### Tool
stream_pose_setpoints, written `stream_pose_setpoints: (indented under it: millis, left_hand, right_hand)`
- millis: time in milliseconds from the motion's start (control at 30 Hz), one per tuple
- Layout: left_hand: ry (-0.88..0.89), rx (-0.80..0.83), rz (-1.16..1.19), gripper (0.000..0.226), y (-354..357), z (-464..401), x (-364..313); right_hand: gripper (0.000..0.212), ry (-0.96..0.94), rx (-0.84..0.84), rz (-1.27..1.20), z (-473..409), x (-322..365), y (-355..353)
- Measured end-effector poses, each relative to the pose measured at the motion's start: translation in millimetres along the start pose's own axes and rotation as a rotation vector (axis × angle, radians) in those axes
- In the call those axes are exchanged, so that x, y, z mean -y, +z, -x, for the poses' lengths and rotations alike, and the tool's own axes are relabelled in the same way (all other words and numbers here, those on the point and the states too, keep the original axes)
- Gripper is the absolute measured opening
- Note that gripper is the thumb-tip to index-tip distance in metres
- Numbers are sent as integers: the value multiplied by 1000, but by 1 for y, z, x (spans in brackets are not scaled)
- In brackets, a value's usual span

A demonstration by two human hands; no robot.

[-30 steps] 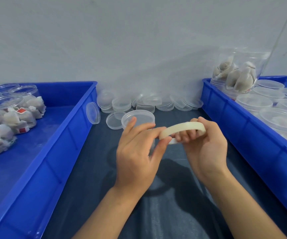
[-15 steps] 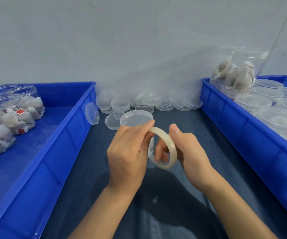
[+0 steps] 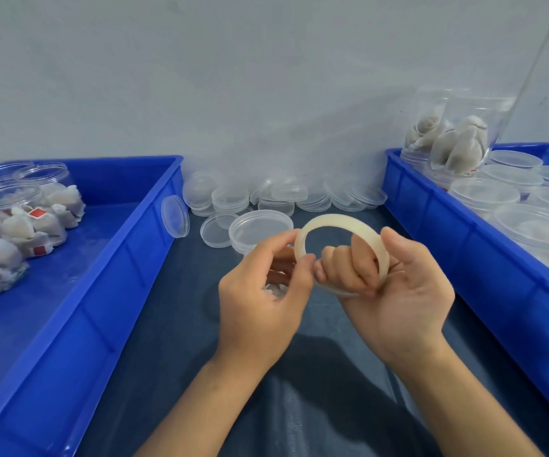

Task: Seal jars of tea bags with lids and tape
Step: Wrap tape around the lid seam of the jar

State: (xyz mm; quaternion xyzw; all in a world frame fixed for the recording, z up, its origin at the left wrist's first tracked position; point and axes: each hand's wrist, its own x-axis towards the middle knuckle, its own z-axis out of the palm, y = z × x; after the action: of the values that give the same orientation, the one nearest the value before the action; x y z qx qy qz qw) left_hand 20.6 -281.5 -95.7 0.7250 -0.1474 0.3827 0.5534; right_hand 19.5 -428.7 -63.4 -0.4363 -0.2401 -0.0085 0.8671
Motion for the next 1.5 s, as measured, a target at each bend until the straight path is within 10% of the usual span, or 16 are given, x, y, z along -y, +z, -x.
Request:
stream_pose_setpoints:
  millis: [333,833,1500]
  left_hand:
    - [-129,-95,84,14,-3,-6,2]
    - [-350,-79,279,8,-1,-10,-7]
    - [-552,31,537,10,13,3,-13]
  right_hand:
    - [34,-153,-152,435,-3,-10,0]
    - [32,37,133,-19,-1,-5,11]
    - [36,50,-424,45,-10,-2,-12]
